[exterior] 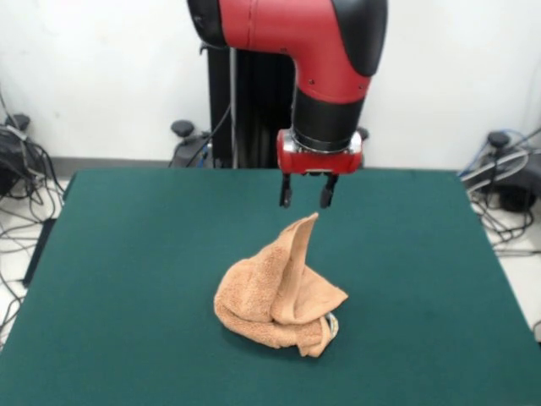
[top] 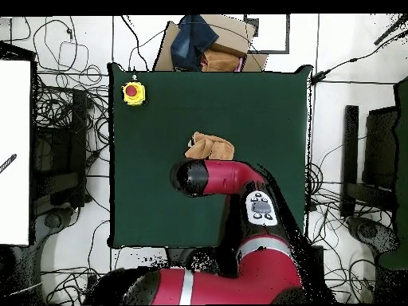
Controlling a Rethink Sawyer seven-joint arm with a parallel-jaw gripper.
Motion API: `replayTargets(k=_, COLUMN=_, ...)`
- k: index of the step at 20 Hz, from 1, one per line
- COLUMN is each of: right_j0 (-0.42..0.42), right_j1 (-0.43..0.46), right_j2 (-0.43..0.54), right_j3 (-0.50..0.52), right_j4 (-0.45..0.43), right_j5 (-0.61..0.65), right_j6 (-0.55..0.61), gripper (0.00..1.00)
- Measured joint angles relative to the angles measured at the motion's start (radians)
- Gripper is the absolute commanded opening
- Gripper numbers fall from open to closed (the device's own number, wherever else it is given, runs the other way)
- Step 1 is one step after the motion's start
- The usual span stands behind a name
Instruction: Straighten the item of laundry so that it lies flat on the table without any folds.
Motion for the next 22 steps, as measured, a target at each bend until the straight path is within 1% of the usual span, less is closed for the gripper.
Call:
replayTargets(k=2, right_j0=0.006, right_j1=-0.002, right_j2=-0.021, right_j3=0.000, right_j4=0.042, right_j5=-0.020, right_j6=0.018, gripper=1.00)
replayTargets(k=8, right_j0=0.023, right_j1=-0.007, right_j2=-0.064, right_j3=0.000, right_j4=0.113, right_j5=-0.056, right_j6=0.068, gripper=1.00)
replayTargets(k=10, right_j0=0.046, right_j1=-0.007, right_j2=-0.100, right_j3=0.001, right_j4=0.150, right_j5=-0.079, right_j6=0.102, gripper=1.00)
replayTargets(k=16, right_j0=0.098, right_j1=-0.007, right_j2=-0.158, right_j3=0.004, right_j4=0.212, right_j5=-0.113, right_j6=0.167, gripper=1.00)
replayTargets(k=19, right_j0=0.147, right_j1=0.008, right_j2=-0.198, right_j3=0.004, right_j4=0.263, right_j5=-0.123, right_j6=0.216, gripper=1.00)
replayTargets(k=22, right_j0=0.169, right_j1=0.022, right_j2=-0.214, right_j3=0.004, right_j4=0.281, right_j5=-0.124, right_j6=0.233, gripper=1.00)
